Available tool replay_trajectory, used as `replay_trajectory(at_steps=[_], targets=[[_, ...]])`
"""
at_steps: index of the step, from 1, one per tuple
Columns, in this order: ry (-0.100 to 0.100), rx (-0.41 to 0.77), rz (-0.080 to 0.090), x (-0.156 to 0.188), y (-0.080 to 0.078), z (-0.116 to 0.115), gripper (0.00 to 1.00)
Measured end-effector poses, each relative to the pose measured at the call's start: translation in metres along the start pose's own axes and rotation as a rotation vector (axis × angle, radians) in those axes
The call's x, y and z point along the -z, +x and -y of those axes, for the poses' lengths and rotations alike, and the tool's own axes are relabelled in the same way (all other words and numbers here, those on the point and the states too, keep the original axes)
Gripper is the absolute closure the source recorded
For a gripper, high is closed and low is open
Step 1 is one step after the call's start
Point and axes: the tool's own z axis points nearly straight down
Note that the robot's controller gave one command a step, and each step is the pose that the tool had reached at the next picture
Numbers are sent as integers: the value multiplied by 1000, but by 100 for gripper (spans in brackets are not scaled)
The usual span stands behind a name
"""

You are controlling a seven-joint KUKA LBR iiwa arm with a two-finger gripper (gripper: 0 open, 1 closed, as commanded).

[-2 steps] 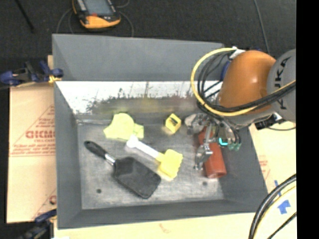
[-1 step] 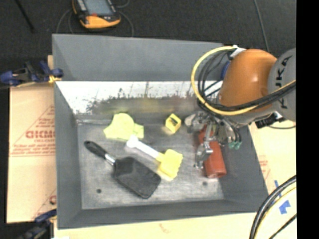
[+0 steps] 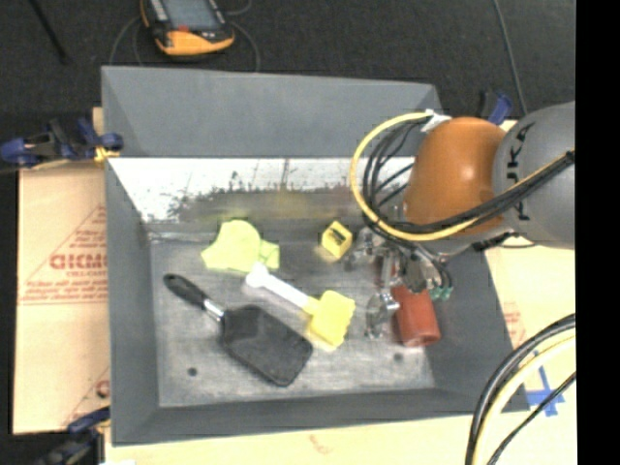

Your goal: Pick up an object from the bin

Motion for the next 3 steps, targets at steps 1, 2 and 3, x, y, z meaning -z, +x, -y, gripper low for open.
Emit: replay_trajectory(at_steps=[1, 2, 3], targets=[[-3, 250, -6, -17, -8, -11, 0], [-3, 157, -4, -5, -6, -23, 0], [-1, 345, -3, -35, -14, -28, 0]])
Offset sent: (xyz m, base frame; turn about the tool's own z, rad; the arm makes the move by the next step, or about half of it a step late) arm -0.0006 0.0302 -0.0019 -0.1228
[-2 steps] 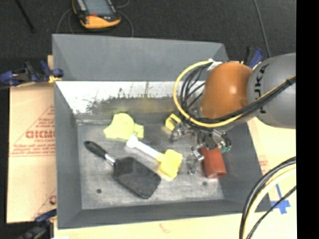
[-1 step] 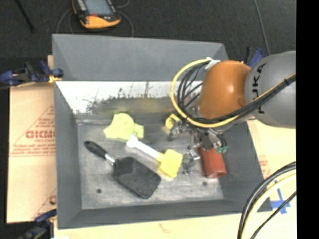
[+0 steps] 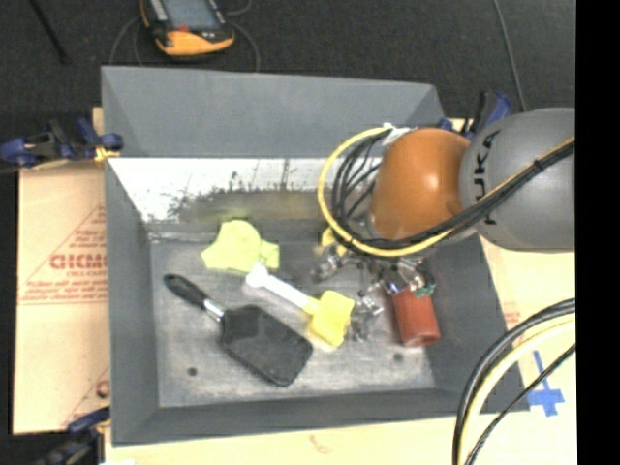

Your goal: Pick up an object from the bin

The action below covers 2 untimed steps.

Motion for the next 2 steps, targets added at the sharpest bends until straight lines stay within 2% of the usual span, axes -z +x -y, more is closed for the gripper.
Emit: replay_trajectory(at_steps=[1, 2], targets=[[2, 6, -2, -31, -4, -2, 100], [2, 7, -2, -31, -4, -2, 100]])
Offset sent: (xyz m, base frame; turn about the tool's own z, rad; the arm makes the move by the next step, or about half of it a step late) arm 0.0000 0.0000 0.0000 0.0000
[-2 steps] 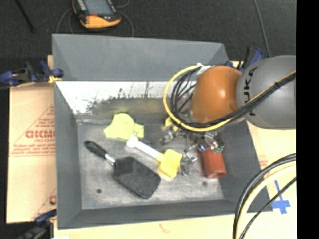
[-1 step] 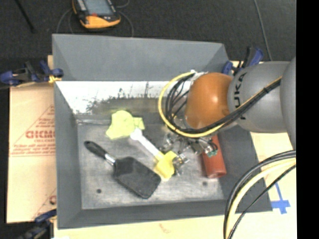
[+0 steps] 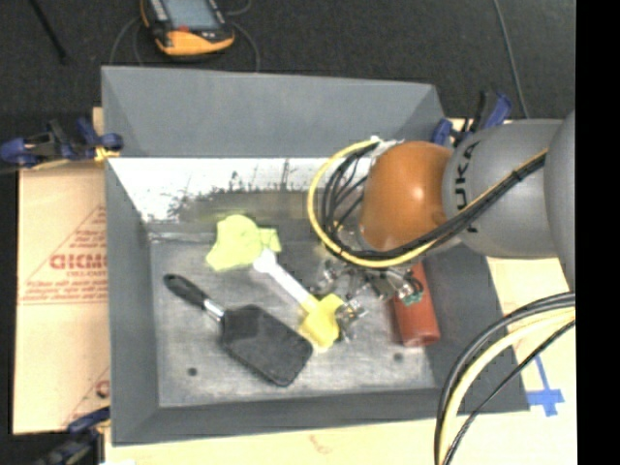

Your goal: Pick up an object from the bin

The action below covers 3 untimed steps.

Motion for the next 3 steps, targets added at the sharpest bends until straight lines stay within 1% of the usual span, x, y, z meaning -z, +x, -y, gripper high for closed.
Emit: replay_trajectory(at_steps=[1, 2, 3], targets=[[0, 0, 0, 3, 1, 0, 100], [-5, -2, -3, 20, 3, -2, 100], [-6, -2, -3, 42, 2, -1, 100]])
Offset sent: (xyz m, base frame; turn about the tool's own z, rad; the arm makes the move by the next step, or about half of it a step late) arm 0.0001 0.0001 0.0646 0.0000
